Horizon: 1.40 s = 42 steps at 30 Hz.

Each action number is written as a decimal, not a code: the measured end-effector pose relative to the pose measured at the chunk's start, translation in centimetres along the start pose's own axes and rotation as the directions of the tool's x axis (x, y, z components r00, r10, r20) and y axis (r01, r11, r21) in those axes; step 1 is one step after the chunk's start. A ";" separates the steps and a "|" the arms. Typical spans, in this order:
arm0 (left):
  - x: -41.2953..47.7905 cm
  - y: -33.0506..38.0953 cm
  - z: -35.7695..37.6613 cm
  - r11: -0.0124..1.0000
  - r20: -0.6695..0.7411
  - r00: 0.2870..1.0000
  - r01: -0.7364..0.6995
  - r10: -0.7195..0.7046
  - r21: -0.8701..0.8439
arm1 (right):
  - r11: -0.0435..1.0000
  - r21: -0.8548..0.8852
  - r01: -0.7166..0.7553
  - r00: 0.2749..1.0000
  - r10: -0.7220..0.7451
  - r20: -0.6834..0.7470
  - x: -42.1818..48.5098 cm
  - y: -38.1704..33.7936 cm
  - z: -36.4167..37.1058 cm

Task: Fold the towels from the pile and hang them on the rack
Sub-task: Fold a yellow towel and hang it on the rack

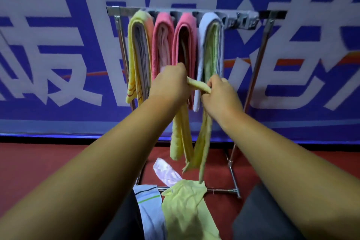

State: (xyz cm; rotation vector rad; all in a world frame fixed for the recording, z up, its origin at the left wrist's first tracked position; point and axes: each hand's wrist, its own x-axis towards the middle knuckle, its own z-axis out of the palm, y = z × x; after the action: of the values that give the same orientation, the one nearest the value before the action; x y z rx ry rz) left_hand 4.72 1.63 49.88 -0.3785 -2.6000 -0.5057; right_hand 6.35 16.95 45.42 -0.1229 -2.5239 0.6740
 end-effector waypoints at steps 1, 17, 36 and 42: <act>0.5 0.8 -0.7 1.000 -0.021 1.000 -0.016 0.016 -0.005 | 1.000 -0.023 0.007 1.000 -0.007 -0.002 0.7 0.1 -1.2; 6.9 12.0 -1.1 0.986 -0.043 0.988 -0.149 0.147 -0.070 | 0.999 -0.011 -0.032 0.997 0.031 -0.076 8.8 1.1 -12.9; 19.2 16.0 1.1 0.981 -0.053 0.997 0.043 -0.054 -0.191 | 0.974 -0.214 -0.071 0.990 0.043 -0.134 20.7 6.8 -12.9; 22.6 16.1 0.7 0.983 -0.007 0.990 0.142 -0.144 -0.117 | 0.984 -0.155 -0.088 0.984 0.062 -0.166 23.6 6.0 -11.7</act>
State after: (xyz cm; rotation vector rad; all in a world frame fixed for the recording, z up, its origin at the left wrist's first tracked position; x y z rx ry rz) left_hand -9.35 20.27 64.93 -0.2247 -2.6017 -0.7091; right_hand -8.29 32.35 62.10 -0.3196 -2.4248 0.4663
